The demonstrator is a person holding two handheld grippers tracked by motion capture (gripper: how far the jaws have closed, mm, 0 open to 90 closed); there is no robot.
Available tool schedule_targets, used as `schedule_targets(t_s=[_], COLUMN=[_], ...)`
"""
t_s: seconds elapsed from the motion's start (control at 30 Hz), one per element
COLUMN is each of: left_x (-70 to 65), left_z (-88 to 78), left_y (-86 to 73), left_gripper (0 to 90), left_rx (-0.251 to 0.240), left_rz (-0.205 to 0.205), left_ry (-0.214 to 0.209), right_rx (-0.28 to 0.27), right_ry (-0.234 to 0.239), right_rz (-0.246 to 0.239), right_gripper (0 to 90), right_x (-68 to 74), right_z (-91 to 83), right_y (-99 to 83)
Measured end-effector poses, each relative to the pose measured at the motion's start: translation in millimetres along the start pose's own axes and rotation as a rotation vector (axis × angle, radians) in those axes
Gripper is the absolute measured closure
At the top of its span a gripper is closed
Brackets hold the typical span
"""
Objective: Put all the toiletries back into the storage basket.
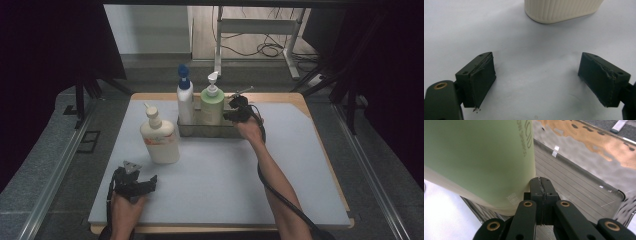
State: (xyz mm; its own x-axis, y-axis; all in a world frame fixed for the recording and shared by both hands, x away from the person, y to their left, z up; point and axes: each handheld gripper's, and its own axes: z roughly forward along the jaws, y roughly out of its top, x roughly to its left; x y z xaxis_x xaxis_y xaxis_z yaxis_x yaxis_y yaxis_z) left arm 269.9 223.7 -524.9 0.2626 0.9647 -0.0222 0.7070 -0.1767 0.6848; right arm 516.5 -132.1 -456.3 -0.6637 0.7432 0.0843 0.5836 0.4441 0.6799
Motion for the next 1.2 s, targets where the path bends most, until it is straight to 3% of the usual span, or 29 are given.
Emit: schedule_targets(t_s=[0.2, 0.83, 1.2], left_x=[-0.1, 0.0, 0.0], left_z=[0.1, 0.1, 0.1], left_y=[0.0, 0.0, 0.1], left_gripper=[13.7, 13.7, 13.7], left_rx=[-0.002, 0.0, 0.0], left_rz=[-0.002, -0.001, -0.001], left_ry=[-0.001, 0.0, 0.0], right_rx=[0.007, 0.032, 0.028], right_ry=[0.009, 0.036, 0.024], right_rz=[0.01, -0.038, -0.045], right_gripper=[89.4, 89.3, 89.4], right_x=[-0.8, 16.9, 19.2], right_z=[2.0, 13.9, 13.3], right_y=[-1.8, 1.8, 2.2])
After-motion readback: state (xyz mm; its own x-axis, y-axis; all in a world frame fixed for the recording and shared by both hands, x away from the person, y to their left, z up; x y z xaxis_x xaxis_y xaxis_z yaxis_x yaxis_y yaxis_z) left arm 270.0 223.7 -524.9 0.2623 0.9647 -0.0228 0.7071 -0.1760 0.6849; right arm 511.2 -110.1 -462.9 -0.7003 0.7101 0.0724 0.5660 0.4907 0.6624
